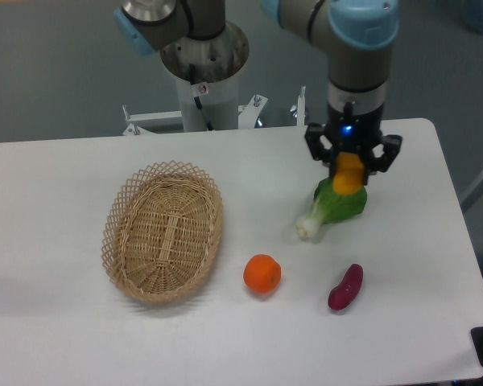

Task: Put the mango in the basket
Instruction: 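Carry the yellow mango over to the wicker basket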

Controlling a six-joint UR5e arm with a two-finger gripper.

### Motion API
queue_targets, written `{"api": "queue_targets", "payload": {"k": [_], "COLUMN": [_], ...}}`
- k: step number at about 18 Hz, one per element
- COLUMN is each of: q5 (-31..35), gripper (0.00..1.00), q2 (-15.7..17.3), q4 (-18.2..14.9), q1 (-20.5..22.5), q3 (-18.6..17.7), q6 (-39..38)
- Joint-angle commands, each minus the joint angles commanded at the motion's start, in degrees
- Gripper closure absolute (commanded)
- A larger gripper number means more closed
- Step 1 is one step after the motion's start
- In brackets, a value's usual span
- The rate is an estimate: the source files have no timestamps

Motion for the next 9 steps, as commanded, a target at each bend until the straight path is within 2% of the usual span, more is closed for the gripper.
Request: {"api": "queue_targets", "payload": {"k": [5,9], "q5": [-0.61,-0.88], "gripper": [0.5,0.5], "q2": [-0.52,-3.16], "q4": [0.35,1.49], "q1": [-7.38,-13.62], "q3": [-2.28,-3.95], "q6": [-10.19,-16.96]}}
